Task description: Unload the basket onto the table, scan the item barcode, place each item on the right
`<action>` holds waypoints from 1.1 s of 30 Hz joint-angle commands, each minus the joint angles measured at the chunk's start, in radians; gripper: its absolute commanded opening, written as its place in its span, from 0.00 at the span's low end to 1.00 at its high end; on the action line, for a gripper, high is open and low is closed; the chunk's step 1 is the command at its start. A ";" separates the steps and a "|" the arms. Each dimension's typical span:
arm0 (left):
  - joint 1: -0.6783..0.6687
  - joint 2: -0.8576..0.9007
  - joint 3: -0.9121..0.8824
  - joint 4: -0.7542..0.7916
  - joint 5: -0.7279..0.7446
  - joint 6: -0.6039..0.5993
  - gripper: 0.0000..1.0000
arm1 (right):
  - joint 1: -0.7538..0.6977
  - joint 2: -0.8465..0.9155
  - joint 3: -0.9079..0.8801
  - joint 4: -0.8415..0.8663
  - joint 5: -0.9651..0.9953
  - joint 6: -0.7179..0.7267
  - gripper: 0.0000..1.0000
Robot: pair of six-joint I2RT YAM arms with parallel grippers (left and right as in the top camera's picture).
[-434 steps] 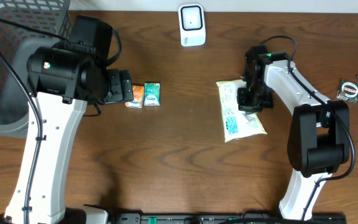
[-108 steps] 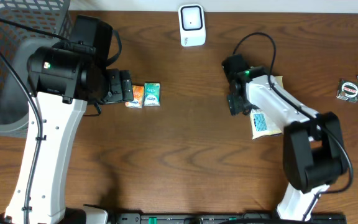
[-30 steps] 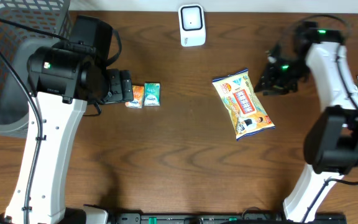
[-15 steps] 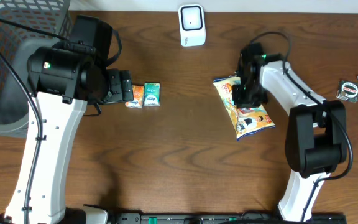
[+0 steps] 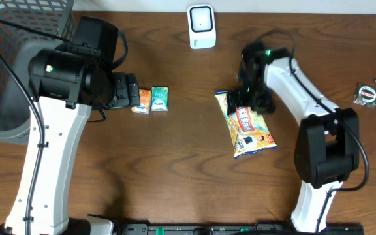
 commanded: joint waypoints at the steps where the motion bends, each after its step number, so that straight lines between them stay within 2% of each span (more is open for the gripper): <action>1: 0.000 0.000 -0.003 -0.005 -0.005 -0.005 0.98 | -0.026 -0.006 0.090 -0.002 0.174 0.008 0.99; 4: 0.000 0.000 -0.003 -0.004 -0.005 -0.005 0.98 | -0.052 -0.003 0.082 0.003 0.198 -0.031 0.99; 11: 0.000 0.000 -0.003 -0.005 -0.005 -0.005 0.98 | -0.108 -0.003 -0.048 0.096 0.040 -0.124 0.99; 17: 0.000 0.000 -0.003 -0.004 -0.005 -0.005 0.98 | -0.132 -0.002 -0.204 0.274 -0.132 -0.127 0.99; 24: 0.000 0.000 -0.003 -0.005 -0.005 -0.005 0.98 | -0.113 -0.002 -0.306 0.380 -0.161 -0.127 0.99; 25: 0.000 0.000 -0.003 -0.004 -0.005 -0.005 0.98 | -0.105 -0.003 -0.317 0.389 -0.164 -0.127 0.94; 26: 0.000 0.000 -0.003 -0.005 -0.005 -0.005 0.98 | -0.089 -0.002 -0.338 0.402 -0.163 -0.127 0.80; 28: 0.000 0.000 -0.003 -0.005 -0.005 -0.005 0.98 | -0.075 -0.002 -0.359 0.419 -0.163 -0.126 0.66; 30: 0.000 0.000 -0.003 -0.004 -0.005 -0.005 0.98 | -0.066 -0.002 -0.382 0.441 -0.163 -0.115 0.46; 31: 0.000 0.000 -0.003 -0.005 -0.005 -0.005 0.98 | -0.062 -0.002 -0.393 0.451 -0.163 -0.101 0.32; 32: 0.000 0.000 -0.003 -0.004 -0.005 -0.005 0.98 | -0.060 -0.002 -0.401 0.461 -0.163 -0.088 0.08; 33: 0.000 0.000 -0.003 -0.005 -0.005 -0.005 0.98 | -0.059 -0.002 -0.406 0.465 -0.163 -0.076 0.01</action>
